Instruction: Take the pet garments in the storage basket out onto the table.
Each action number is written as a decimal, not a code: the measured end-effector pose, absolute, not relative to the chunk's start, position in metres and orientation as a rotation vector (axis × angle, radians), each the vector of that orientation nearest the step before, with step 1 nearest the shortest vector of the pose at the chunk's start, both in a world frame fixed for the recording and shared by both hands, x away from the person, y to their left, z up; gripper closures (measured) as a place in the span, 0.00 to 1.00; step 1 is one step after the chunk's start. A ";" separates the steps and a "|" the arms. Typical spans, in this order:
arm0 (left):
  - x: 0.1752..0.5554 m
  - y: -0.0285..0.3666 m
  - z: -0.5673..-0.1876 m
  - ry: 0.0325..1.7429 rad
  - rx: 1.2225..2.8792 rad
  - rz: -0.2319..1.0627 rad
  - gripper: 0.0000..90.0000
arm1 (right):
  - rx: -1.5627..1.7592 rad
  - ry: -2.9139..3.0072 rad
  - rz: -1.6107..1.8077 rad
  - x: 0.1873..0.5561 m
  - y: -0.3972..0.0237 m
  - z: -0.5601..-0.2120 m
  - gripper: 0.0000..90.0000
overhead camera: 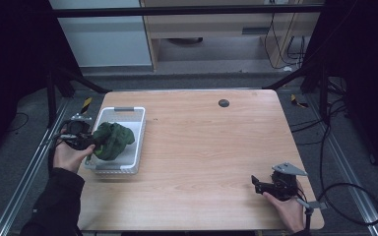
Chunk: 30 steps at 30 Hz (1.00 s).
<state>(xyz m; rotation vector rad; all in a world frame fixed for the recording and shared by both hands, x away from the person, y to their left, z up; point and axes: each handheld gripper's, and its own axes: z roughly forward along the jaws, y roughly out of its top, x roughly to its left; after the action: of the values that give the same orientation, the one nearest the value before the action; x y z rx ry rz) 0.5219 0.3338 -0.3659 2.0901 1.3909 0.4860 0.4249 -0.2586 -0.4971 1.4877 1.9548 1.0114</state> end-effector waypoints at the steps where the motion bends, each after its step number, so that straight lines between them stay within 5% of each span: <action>1: 0.521 0.334 -0.364 1.385 2.093 0.491 0.79 | 1.488 1.955 1.012 0.425 -0.259 -0.497 0.08; 30: 0.490 0.310 -0.315 1.189 2.141 0.530 0.79 | 1.490 1.950 1.019 0.424 -0.258 -0.496 0.08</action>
<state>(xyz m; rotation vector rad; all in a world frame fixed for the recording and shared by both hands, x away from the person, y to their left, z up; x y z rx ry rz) 0.4897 0.3103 -0.3150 2.1412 1.1890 0.5295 0.4244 -0.2581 -0.4960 1.4901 1.9499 1.0189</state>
